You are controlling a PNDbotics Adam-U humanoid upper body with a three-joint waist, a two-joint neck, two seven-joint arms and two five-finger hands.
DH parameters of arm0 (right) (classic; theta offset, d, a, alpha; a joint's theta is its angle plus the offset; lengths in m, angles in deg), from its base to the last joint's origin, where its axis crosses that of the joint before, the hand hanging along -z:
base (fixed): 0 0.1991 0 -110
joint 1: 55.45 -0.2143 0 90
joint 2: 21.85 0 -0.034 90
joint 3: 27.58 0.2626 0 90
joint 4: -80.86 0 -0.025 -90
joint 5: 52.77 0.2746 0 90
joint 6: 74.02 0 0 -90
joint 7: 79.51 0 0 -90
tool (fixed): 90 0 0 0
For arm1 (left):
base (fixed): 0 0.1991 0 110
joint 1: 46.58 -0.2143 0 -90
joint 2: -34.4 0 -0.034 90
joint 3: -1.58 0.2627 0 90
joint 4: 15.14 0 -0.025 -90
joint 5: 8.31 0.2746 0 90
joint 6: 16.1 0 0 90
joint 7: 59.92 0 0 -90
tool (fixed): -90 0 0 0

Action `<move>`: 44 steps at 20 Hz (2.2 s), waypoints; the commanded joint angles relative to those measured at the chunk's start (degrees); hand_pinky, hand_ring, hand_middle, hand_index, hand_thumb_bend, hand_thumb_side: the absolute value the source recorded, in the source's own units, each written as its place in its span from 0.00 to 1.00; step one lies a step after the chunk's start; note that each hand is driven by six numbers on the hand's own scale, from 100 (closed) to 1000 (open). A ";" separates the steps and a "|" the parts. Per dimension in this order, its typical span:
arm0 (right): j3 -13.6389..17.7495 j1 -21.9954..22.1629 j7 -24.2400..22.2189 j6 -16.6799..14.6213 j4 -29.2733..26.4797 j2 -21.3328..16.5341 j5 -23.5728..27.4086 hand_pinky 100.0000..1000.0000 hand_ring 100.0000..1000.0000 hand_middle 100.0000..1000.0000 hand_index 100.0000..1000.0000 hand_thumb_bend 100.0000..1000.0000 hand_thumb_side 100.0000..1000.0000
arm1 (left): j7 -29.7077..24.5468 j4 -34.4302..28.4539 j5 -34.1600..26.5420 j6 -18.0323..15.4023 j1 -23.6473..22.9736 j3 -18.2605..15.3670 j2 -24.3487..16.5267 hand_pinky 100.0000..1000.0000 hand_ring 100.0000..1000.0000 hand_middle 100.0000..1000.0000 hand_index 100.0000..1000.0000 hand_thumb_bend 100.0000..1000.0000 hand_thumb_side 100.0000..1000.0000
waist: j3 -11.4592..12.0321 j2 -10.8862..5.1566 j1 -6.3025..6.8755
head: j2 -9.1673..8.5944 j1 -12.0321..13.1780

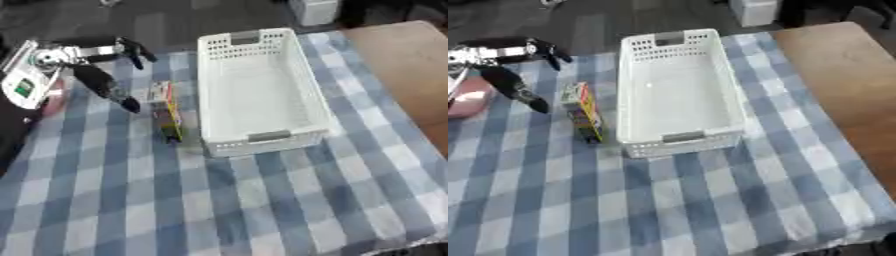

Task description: Pick up objects on the table and place them in the box.

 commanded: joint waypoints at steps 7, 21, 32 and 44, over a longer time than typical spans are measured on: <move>0.34 -1.61 -0.78 0.49 -0.74 -1.88 1.15 0.32 0.51 0.69 0.64 0.32 0.85 | 2.76 1.23 -2.21 0.19 0.45 -1.03 0.17 0.99 0.74 0.85 0.89 0.89 0.66 | -0.53 -0.60 0.35 | -0.87 -2.22; 0.19 -2.33 -0.78 0.42 -0.74 -2.26 1.77 0.32 0.50 0.68 0.63 0.32 0.85 | 1.85 1.34 -9.21 -0.83 -1.93 0.30 0.35 1.00 0.72 0.85 0.87 0.90 0.59 | -1.05 -0.48 0.69 | 0.00 -2.35; 0.39 -2.68 -0.53 0.28 -0.74 -2.40 2.37 0.31 0.50 0.68 0.63 0.33 0.86 | 3.31 2.44 -6.60 -4.32 -3.15 0.08 0.85 0.88 0.64 0.81 0.83 0.93 0.49 | -1.41 -0.42 0.74 | 0.88 -2.44; 0.74 -2.85 -0.29 0.44 -0.74 -2.31 2.66 0.31 0.50 0.68 0.63 0.32 0.85 | 7.91 3.42 -1.25 -3.44 -2.67 -0.61 1.16 0.46 0.43 0.68 0.79 0.93 0.51 | -1.54 -0.33 0.77 | 1.79 -2.66</move>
